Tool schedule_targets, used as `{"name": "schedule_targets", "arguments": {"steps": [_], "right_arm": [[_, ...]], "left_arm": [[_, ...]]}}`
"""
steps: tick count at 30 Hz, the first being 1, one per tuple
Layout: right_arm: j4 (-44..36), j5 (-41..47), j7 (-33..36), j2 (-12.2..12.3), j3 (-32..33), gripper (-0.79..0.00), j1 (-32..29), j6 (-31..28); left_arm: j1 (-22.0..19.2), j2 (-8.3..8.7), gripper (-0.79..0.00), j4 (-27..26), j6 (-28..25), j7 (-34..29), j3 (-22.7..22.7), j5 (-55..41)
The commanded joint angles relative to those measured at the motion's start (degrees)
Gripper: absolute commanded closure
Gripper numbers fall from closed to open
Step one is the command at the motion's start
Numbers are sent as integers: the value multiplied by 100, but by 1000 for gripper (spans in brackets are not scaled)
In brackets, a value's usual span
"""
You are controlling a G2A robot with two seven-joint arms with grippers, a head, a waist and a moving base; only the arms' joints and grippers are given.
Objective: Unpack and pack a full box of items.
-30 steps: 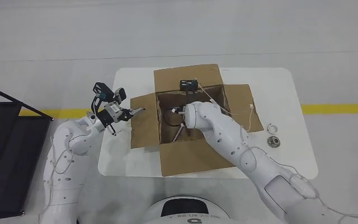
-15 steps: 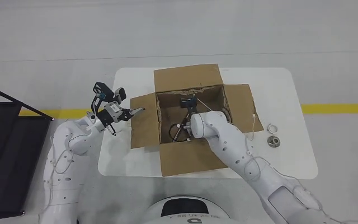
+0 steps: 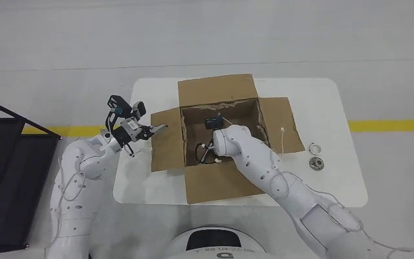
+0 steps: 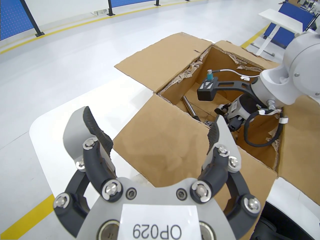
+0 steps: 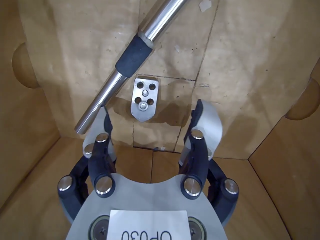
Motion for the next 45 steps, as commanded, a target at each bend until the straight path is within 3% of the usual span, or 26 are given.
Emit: {"name": "schedule_targets", "arguments": {"steps": [1,5,6,7,11,16,25,34,39,45], "right_arm": [[288,-14,-68,-68,-64,-348,108,70],[739,63,-124,-229,-202,-243,313,126],[799,85,-140,-264,-229,-65,344,142],[842,99,-164,-292,-242,0,368,166],[665,22,-355,-317,-165,0,337,357],[-473,-327,-756,-133,269,0,-196,619],[-3164,-1216,-1318,328,1364,0,-1933,334],[-5110,-770,-3193,515,2578,0,-3716,72],[-5667,266,-3905,564,3666,0,-4733,7],[-5667,266,-3905,564,3666,0,-4733,7]], "left_arm": [[0,0,-785,0,0,0,0,0],[0,0,-785,0,0,0,0,0],[0,0,-785,0,0,0,0,0],[0,0,-785,0,0,0,0,0],[0,0,-785,0,0,0,0,0],[0,0,-785,0,0,0,0,0],[0,0,-785,0,0,0,0,0],[0,0,-785,0,0,0,0,0],[0,0,-785,0,0,0,0,0],[0,0,-785,0,0,0,0,0]]}}
